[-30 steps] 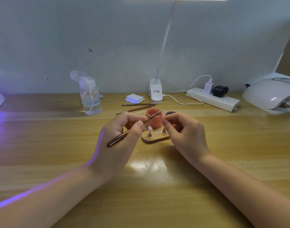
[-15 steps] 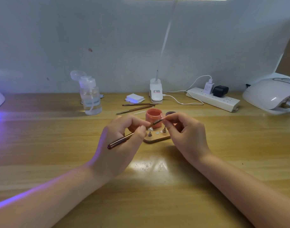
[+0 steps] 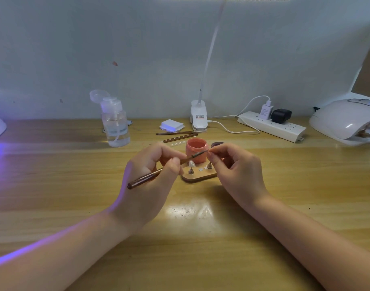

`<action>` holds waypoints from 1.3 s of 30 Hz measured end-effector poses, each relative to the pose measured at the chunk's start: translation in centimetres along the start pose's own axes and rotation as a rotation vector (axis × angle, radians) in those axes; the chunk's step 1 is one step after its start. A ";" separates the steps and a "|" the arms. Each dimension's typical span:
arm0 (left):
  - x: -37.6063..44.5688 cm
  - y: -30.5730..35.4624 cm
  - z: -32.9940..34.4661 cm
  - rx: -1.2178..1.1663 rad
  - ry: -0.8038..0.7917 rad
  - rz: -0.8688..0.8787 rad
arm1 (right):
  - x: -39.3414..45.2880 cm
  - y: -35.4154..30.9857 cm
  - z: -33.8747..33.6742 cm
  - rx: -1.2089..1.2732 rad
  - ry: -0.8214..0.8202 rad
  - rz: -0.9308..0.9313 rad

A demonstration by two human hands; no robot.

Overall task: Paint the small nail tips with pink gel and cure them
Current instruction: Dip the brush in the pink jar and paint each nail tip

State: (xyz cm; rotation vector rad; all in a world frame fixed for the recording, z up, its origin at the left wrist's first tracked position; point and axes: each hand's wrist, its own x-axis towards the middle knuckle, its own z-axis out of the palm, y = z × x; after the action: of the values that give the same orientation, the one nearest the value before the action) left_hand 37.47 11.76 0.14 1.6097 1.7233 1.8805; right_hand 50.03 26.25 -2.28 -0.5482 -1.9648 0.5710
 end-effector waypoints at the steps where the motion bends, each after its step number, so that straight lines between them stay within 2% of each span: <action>1: 0.1 0.0 0.1 -0.020 0.020 -0.015 | 0.0 0.0 0.0 0.005 0.002 0.002; 8: 0.0 -0.2 0.2 -0.038 -0.024 -0.022 | 0.0 -0.2 0.0 0.015 -0.016 0.014; 13: 0.2 -0.1 0.3 -0.060 0.047 -0.042 | 0.0 -0.1 0.0 0.030 -0.030 0.038; 18: 0.0 -0.3 0.2 -0.048 -0.014 -0.041 | 0.0 0.0 0.0 0.067 -0.032 0.094; 23: 0.3 -0.2 0.2 -0.087 0.056 -0.070 | 0.1 0.0 -0.1 0.104 -0.040 0.132; 28: 0.0 -0.3 0.2 -0.094 -0.012 -0.069 | 0.1 -0.1 -0.1 0.112 -0.046 0.141; 35: 0.6 -0.8 -0.4 -0.127 0.141 -0.104 | 0.1 -0.7 -0.3 0.140 -0.054 0.181; 39: 0.8 -1.3 -0.6 -0.150 0.207 -0.143 | 0.1 -0.9 0.1 0.081 -0.112 0.203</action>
State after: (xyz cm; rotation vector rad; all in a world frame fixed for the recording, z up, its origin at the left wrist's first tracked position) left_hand 35.95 12.36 -0.30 1.2430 1.6737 2.1108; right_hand 49.78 25.60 -1.70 -0.6822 -1.9938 0.8200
